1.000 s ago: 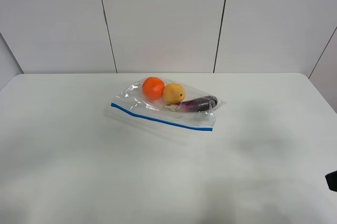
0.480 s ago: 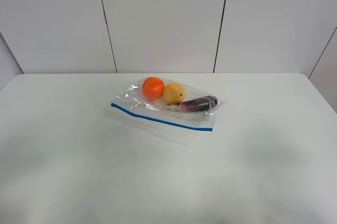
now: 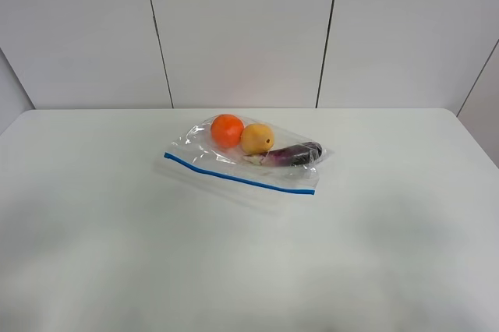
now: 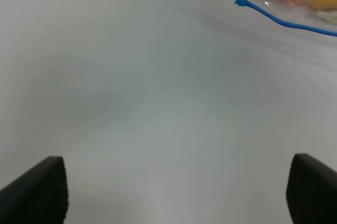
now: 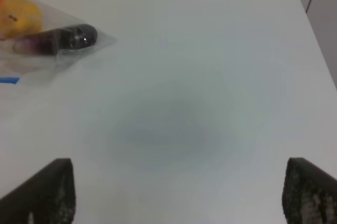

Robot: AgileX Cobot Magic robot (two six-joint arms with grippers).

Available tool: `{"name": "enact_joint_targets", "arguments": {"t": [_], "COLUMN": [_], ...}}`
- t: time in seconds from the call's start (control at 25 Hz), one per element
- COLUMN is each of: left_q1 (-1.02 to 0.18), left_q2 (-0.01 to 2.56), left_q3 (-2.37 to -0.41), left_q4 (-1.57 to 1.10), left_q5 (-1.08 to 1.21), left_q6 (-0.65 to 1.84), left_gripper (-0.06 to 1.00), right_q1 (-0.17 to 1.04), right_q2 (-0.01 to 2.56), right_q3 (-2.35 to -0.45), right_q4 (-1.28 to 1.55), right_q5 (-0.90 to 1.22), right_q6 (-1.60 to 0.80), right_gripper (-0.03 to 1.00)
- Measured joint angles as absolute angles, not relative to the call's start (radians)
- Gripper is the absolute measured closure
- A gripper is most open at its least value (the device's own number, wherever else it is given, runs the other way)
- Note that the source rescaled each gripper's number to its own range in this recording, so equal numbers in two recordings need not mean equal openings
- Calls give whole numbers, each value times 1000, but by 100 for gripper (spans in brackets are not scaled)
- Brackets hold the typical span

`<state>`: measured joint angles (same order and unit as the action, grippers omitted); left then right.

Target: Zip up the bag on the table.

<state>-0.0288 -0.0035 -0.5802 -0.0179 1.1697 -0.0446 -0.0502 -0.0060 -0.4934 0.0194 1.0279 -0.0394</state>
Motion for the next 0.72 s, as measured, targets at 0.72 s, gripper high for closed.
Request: {"name": "enact_joint_targets", "arguments": {"t": [0.72], "left_q1": [-29], "left_q2": [-4], "left_q3": [-580], "left_q4": [-18], "left_q5": [1170], "left_q6": [-45], "left_gripper": [-3], "right_q1": [-50], "right_q2": [-6], "right_q3": [-493], "right_q4": [19], "right_q5": [1028], "right_q6": [-39], "right_gripper": [-2]}}
